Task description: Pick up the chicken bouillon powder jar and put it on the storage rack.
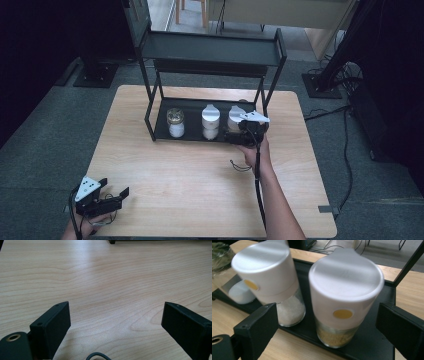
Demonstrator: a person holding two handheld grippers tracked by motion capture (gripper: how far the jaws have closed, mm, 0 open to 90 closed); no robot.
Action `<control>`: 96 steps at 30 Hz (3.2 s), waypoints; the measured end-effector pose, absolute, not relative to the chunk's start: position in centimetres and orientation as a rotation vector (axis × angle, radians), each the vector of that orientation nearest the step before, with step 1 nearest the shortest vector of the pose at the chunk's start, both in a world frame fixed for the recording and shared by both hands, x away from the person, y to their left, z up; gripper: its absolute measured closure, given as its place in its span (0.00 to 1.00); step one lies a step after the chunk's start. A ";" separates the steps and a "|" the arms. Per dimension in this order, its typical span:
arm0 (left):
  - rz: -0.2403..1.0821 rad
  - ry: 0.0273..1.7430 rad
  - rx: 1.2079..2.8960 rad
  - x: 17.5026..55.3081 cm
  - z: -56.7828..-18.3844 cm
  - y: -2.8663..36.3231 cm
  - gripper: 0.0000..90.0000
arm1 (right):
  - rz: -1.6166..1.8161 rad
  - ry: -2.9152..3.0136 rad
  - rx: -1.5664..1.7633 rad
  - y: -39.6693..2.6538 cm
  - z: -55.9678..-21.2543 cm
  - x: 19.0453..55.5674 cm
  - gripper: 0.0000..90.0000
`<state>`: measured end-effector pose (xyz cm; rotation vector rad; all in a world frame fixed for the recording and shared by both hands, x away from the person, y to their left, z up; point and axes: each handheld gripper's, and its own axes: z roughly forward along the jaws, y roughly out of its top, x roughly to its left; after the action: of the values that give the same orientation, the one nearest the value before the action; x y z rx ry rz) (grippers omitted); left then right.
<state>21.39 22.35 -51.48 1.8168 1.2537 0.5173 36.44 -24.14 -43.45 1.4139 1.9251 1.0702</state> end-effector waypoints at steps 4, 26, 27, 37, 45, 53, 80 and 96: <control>0.518 1.252 1.824 21.4 -51.5 22.3 0.10 | 1.080 1.927 1.404 -23.9 -43.4 35.9 0.04; 0.519 1.257 1.809 21.4 -51.5 22.4 0.10 | 1.094 1.956 1.393 -24.4 -44.9 33.5 0.04; 0.519 1.257 1.808 21.4 -51.5 22.4 0.10 | 1.098 1.958 1.392 -24.5 -45.0 33.4 0.04; 0.520 1.258 1.811 21.4 -51.5 22.4 0.10 | 1.095 1.969 1.390 -25.3 -46.0 32.2 0.04; 0.522 1.259 1.810 21.4 -51.5 22.4 0.10 | 1.102 1.958 1.398 -26.2 -46.6 31.4 0.04; 0.523 1.261 1.811 21.4 -51.5 22.4 0.10 | 1.103 1.955 1.397 -27.0 -47.1 30.7 0.04; 0.529 1.265 1.815 21.4 -51.5 22.3 0.10 | 1.110 1.942 1.411 -29.3 -48.7 28.7 0.04; 0.534 1.267 1.816 21.4 -51.5 22.3 0.10 | 1.105 1.926 1.436 -31.1 -49.6 27.5 0.04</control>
<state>21.37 22.29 -51.51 1.8163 1.2670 0.5343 27.52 -31.13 -49.61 1.4356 1.9265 1.1046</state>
